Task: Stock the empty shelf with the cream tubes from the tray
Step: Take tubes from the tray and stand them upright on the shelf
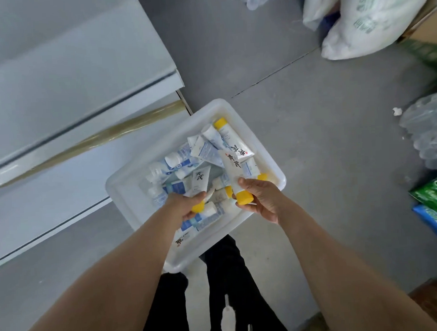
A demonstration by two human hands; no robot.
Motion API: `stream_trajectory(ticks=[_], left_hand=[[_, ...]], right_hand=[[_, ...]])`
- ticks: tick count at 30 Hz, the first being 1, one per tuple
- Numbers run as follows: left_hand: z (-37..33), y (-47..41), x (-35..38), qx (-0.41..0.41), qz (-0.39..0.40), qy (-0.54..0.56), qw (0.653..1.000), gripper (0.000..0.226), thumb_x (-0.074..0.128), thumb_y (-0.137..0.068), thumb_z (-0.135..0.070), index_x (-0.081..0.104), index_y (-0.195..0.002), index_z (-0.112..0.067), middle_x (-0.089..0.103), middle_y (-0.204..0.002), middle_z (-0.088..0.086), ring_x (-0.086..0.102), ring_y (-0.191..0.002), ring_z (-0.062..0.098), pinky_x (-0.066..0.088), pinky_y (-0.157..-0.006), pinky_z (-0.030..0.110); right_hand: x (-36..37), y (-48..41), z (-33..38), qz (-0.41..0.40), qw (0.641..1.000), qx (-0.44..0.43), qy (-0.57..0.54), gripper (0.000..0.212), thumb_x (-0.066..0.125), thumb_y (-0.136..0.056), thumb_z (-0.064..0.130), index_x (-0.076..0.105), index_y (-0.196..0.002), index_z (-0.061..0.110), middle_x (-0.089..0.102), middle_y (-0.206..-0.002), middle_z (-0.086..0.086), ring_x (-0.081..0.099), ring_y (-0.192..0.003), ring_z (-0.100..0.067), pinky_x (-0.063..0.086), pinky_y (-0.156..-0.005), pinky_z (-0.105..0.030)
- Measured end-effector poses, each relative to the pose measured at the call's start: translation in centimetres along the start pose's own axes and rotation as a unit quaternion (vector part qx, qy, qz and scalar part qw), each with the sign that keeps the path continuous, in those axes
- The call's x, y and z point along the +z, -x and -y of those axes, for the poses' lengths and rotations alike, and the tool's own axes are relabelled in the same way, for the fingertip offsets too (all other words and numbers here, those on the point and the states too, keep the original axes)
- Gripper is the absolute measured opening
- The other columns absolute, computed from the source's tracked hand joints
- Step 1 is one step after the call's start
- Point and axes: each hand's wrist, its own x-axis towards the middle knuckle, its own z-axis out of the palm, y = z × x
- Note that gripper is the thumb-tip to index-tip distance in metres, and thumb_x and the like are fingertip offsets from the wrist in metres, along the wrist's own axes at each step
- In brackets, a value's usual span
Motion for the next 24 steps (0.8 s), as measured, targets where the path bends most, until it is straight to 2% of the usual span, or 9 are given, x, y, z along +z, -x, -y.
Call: stream_trajectory(ticks=[3, 7, 10, 12, 14, 17, 21, 24], left_hand=[[1.0, 3.0, -1.1, -0.003, 0.048, 0.138, 0.989, 0.048, 0.076, -0.080, -0.028, 0.060, -0.115, 0.001, 0.067, -0.097, 0.013, 0.063, -0.073, 0.017, 0.054, -0.049, 0.023], [2.2, 7.2, -4.6, 0.034, 0.142, 0.245, 0.959, 0.037, 0.065, -0.089, -0.022, 0.056, -0.119, -0.001, 0.066, -0.095, 0.012, 0.063, -0.082, 0.019, 0.056, -0.061, 0.028], [3.6, 10.1, -8.8, 0.085, 0.163, 0.304, 0.935, 0.046, 0.065, -0.088, -0.016, 0.048, -0.130, -0.004, 0.065, -0.112, 0.017, 0.065, -0.100, 0.028, 0.058, -0.068, 0.034], [4.8, 12.6, -12.3, 0.114, 0.174, 0.340, 0.917, 0.042, 0.063, -0.090, -0.011, 0.045, -0.127, -0.006, 0.059, -0.123, 0.022, 0.062, -0.109, 0.034, 0.058, -0.077, 0.040], [6.7, 15.6, -16.3, 0.147, 0.196, 0.377, 0.893, 0.042, 0.060, -0.091, -0.006, 0.042, -0.128, -0.007, 0.055, -0.129, 0.024, 0.058, -0.115, 0.038, 0.058, -0.081, 0.046], [10.3, 20.2, -22.6, 0.226, 0.230, 0.370, 0.871, 0.050, 0.059, -0.092, -0.007, 0.040, -0.138, 0.000, 0.054, -0.132, 0.024, 0.058, -0.115, 0.040, 0.060, -0.075, 0.039], [14.0, 26.2, -31.1, 0.334, 0.257, 0.359, 0.833, 0.046, 0.061, -0.087, -0.008, 0.050, -0.131, -0.002, 0.058, -0.123, 0.022, 0.062, -0.110, 0.039, 0.056, -0.087, 0.038], [15.9, 30.2, -37.5, 0.404, 0.253, 0.364, 0.800, 0.048, 0.059, -0.087, -0.009, 0.048, -0.134, -0.004, 0.059, -0.122, 0.022, 0.062, -0.109, 0.037, 0.056, -0.088, 0.041]], right_hand=[[2.2, 2.2, -0.9, 0.007, 1.000, -0.011, -0.003, 0.043, 0.072, -0.086, 0.031, 0.064, -0.119, 0.004, 0.071, -0.104, -0.017, 0.071, -0.096, -0.024, 0.061, -0.076, -0.039], [5.7, 5.5, -2.3, 0.024, 0.999, -0.036, -0.030, 0.028, 0.065, -0.093, 0.023, 0.063, -0.117, 0.008, 0.071, -0.102, -0.015, 0.069, -0.096, -0.025, 0.061, -0.076, -0.041], [9.4, 8.2, -3.2, 0.019, 0.994, -0.082, -0.064, 0.020, 0.061, -0.095, 0.014, 0.062, -0.114, 0.010, 0.071, -0.094, -0.011, 0.068, -0.088, -0.024, 0.062, -0.067, -0.034], [12.5, 10.2, -4.0, 0.020, 0.990, -0.107, -0.089, 0.019, 0.058, -0.097, 0.015, 0.060, -0.114, 0.007, 0.068, -0.091, -0.012, 0.067, -0.083, -0.023, 0.060, -0.059, -0.030], [16.1, 12.2, -5.2, 0.032, 0.986, -0.130, -0.099, 0.022, 0.056, -0.098, 0.018, 0.058, -0.116, 0.005, 0.064, -0.093, -0.013, 0.064, -0.084, -0.022, 0.059, -0.059, -0.029], [22.3, 15.6, -7.9, 0.090, 0.977, -0.165, -0.097, 0.020, 0.056, -0.098, 0.021, 0.058, -0.111, 0.006, 0.061, -0.088, -0.009, 0.061, -0.081, -0.018, 0.056, -0.056, -0.026], [31.7, 20.1, -11.3, 0.165, 0.957, -0.235, -0.032, 0.017, 0.072, -0.083, 0.022, 0.062, -0.091, 0.011, 0.060, -0.079, -0.003, 0.059, -0.078, -0.012, 0.049, -0.053, -0.020], [38.5, 23.7, -12.4, 0.213, 0.934, -0.285, -0.001, 0.020, 0.073, -0.084, 0.019, 0.063, -0.099, 0.011, 0.062, -0.086, -0.005, 0.060, -0.075, -0.012, 0.047, -0.051, -0.018]])
